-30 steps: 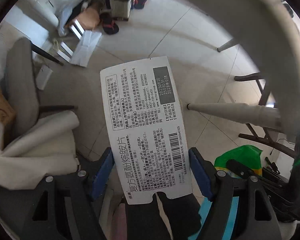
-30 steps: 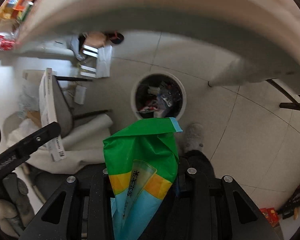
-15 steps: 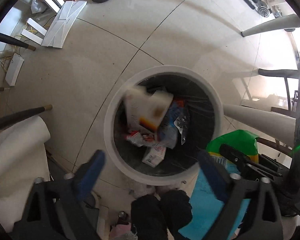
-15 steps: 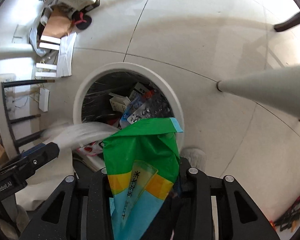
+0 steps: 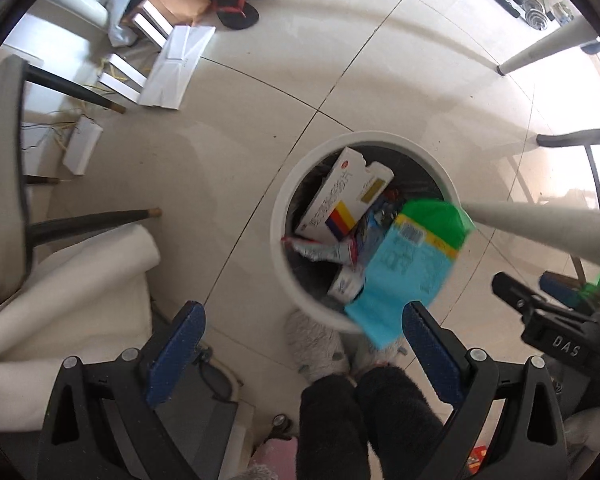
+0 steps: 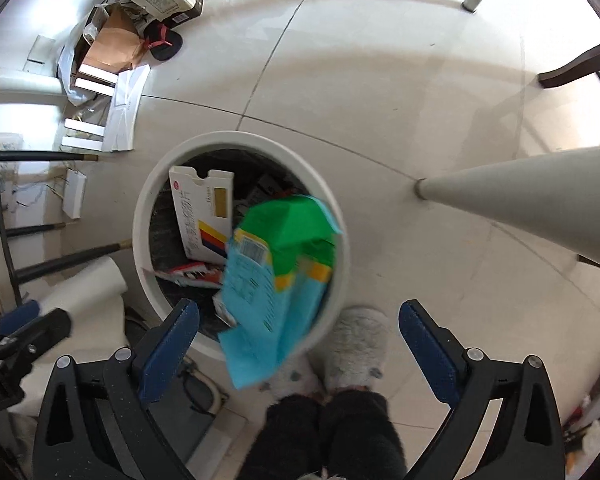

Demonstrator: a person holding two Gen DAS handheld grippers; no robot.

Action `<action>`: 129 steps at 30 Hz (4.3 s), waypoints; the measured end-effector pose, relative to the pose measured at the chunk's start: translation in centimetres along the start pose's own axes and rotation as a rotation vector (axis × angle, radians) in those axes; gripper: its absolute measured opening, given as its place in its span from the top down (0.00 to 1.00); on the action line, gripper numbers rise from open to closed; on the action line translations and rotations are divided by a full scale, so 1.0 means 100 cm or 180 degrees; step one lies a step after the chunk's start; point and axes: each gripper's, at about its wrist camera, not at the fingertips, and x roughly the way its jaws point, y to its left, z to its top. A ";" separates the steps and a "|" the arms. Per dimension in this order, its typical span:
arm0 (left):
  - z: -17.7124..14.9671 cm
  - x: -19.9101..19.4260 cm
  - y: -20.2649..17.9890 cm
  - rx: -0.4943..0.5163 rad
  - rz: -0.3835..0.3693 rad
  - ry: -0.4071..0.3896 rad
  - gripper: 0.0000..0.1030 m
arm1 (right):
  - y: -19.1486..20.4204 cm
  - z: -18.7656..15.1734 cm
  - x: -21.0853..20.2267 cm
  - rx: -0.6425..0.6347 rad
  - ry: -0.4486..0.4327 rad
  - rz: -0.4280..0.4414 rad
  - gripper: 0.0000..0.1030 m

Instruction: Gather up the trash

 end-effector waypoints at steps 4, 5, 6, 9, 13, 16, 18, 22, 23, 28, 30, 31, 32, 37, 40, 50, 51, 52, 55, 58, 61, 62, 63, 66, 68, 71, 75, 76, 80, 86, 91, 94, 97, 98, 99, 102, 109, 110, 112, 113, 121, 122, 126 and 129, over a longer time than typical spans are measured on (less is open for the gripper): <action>-0.025 -0.041 -0.005 -0.0025 0.0045 0.0004 0.02 | -0.008 -0.022 -0.048 -0.0010 -0.0030 -0.0063 0.01; -0.029 -0.051 -0.007 -0.0014 0.0038 -0.0006 0.02 | -0.009 -0.029 -0.063 -0.0006 -0.0032 -0.0057 0.01; -0.037 -0.066 -0.011 0.0007 0.0037 -0.0013 0.02 | -0.010 -0.035 -0.078 -0.0003 -0.0025 -0.0023 0.00; -0.053 -0.108 -0.025 0.0087 0.0001 -0.0044 0.02 | -0.010 -0.053 -0.131 -0.0018 -0.0049 0.0077 0.00; -0.069 -0.162 -0.039 0.0267 -0.0139 -0.0092 0.02 | -0.010 -0.076 -0.205 -0.0056 -0.0119 0.0247 0.00; -0.080 -0.205 -0.046 0.0457 -0.0226 -0.0122 0.02 | -0.009 -0.093 -0.253 -0.0072 -0.0112 0.0394 0.00; -0.086 -0.236 -0.050 0.0593 -0.0285 -0.0164 0.02 | -0.010 -0.104 -0.283 -0.0016 -0.0086 0.0535 0.00; -0.097 -0.297 -0.049 0.0820 -0.0463 -0.0312 0.02 | -0.010 -0.128 -0.357 0.0075 -0.0200 0.0753 0.00; -0.100 -0.314 -0.048 0.0898 -0.0508 -0.0370 0.02 | -0.008 -0.134 -0.372 0.0097 -0.0233 0.0786 0.00; -0.114 -0.380 -0.039 0.1251 -0.0683 -0.0597 0.02 | 0.004 -0.179 -0.458 0.0228 -0.0503 0.0956 0.00; -0.121 -0.404 -0.032 0.1388 -0.0767 -0.0672 0.02 | 0.012 -0.198 -0.487 0.0272 -0.0612 0.0951 0.00; -0.125 -0.414 -0.029 0.1450 -0.0815 -0.0696 0.02 | 0.017 -0.210 -0.502 0.0318 -0.0677 0.0957 0.00; -0.130 -0.425 -0.026 0.1535 -0.0859 -0.0724 0.02 | 0.021 -0.220 -0.514 0.0353 -0.0725 0.0978 0.00; -0.151 -0.465 -0.010 0.1763 -0.1021 -0.0828 0.00 | 0.044 -0.274 -0.572 0.0514 -0.1050 0.1042 0.00; -0.162 -0.483 -0.003 0.1815 -0.1133 -0.0842 0.00 | 0.060 -0.301 -0.599 0.0583 -0.1210 0.1016 0.00; -0.183 -0.514 0.016 0.1757 -0.1251 -0.0990 0.00 | 0.082 -0.343 -0.634 0.0618 -0.1348 0.1063 0.00; -0.184 -0.515 0.018 0.1741 -0.1253 -0.1001 0.00 | 0.083 -0.345 -0.635 0.0614 -0.1339 0.1083 0.00; -0.185 -0.517 0.019 0.1721 -0.1270 -0.1009 0.00 | 0.083 -0.345 -0.635 0.0604 -0.1341 0.1088 0.00; -0.187 -0.519 0.024 0.1662 -0.1305 -0.1012 0.00 | 0.084 -0.348 -0.636 0.0576 -0.1358 0.1101 0.00; -0.191 -0.520 0.028 0.1660 -0.1305 -0.1030 0.00 | 0.085 -0.350 -0.638 0.0560 -0.1372 0.1122 0.00; -0.192 -0.520 0.029 0.1666 -0.1300 -0.1026 0.00 | 0.088 -0.352 -0.638 0.0517 -0.1376 0.1121 0.00; -0.193 -0.521 0.029 0.1673 -0.1298 -0.1025 0.00 | 0.088 -0.351 -0.638 0.0506 -0.1368 0.1127 0.00; -0.194 -0.520 0.029 0.1670 -0.1298 -0.1031 0.00 | 0.089 -0.351 -0.637 0.0501 -0.1350 0.1126 0.00; -0.197 -0.522 0.028 0.1716 -0.1276 -0.1048 0.00 | 0.089 -0.352 -0.636 0.0505 -0.1339 0.1112 0.00; -0.198 -0.522 0.029 0.1736 -0.1272 -0.1047 0.00 | 0.088 -0.352 -0.636 0.0513 -0.1341 0.1094 0.00; -0.200 -0.525 0.030 0.1744 -0.1258 -0.1059 0.00 | 0.089 -0.352 -0.636 0.0516 -0.1328 0.1089 0.00; -0.200 -0.527 0.031 0.1751 -0.1242 -0.1070 0.00 | 0.088 -0.352 -0.635 0.0516 -0.1323 0.1086 0.00; -0.201 -0.528 0.032 0.1752 -0.1233 -0.1078 0.00 | 0.088 -0.351 -0.634 0.0507 -0.1319 0.1089 0.00; -0.200 -0.531 0.032 0.1762 -0.1223 -0.1088 0.00 | 0.090 -0.354 -0.633 0.0478 -0.1315 0.1081 0.00; -0.201 -0.535 0.031 0.1794 -0.1219 -0.1104 0.00 | 0.093 -0.355 -0.634 0.0483 -0.1319 0.1071 0.00; -0.201 -0.535 0.032 0.1796 -0.1226 -0.1102 0.00 | 0.096 -0.356 -0.634 0.0480 -0.1323 0.1060 0.00; -0.202 -0.534 0.032 0.1795 -0.1229 -0.1107 0.00 | 0.097 -0.355 -0.634 0.0478 -0.1317 0.1044 0.00; -0.202 -0.537 0.027 0.1805 -0.1239 -0.1111 0.00 | 0.094 -0.356 -0.635 0.0473 -0.1317 0.1042 0.00; -0.202 -0.538 0.026 0.1811 -0.1242 -0.1110 0.00 | 0.095 -0.357 -0.635 0.0484 -0.1322 0.1044 0.00; -0.202 -0.539 0.025 0.1817 -0.1243 -0.1109 0.00 | 0.096 -0.359 -0.635 0.0499 -0.1321 0.1046 0.00; -0.203 -0.539 0.024 0.1829 -0.1255 -0.1101 0.00 | 0.098 -0.364 -0.633 0.0543 -0.1328 0.1045 0.00; -0.204 -0.538 0.023 0.1835 -0.1270 -0.1091 0.00 | 0.095 -0.369 -0.632 0.0580 -0.1324 0.1034 0.00; -0.204 -0.538 0.023 0.1838 -0.1275 -0.1087 0.00 | 0.094 -0.369 -0.633 0.0588 -0.1323 0.1032 0.00; -0.206 -0.537 0.025 0.1850 -0.1276 -0.1087 0.00 | 0.095 -0.371 -0.632 0.0606 -0.1323 0.1030 0.00; -0.206 -0.537 0.025 0.1848 -0.1277 -0.1088 0.00 | 0.095 -0.371 -0.632 0.0613 -0.1323 0.1030 0.00; -0.207 -0.538 0.026 0.1882 -0.1296 -0.1094 0.00 | 0.096 -0.371 -0.633 0.0624 -0.1327 0.1035 0.00; -0.207 -0.538 0.025 0.1881 -0.1295 -0.1094 0.00 | 0.096 -0.371 -0.633 0.0622 -0.1326 0.1032 0.00; -0.207 -0.539 0.025 0.1888 -0.1296 -0.1097 0.00 | 0.095 -0.371 -0.633 0.0627 -0.1332 0.1034 0.00; -0.207 -0.538 0.025 0.1882 -0.1295 -0.1098 0.00 | 0.094 -0.373 -0.633 0.0634 -0.1333 0.1043 0.00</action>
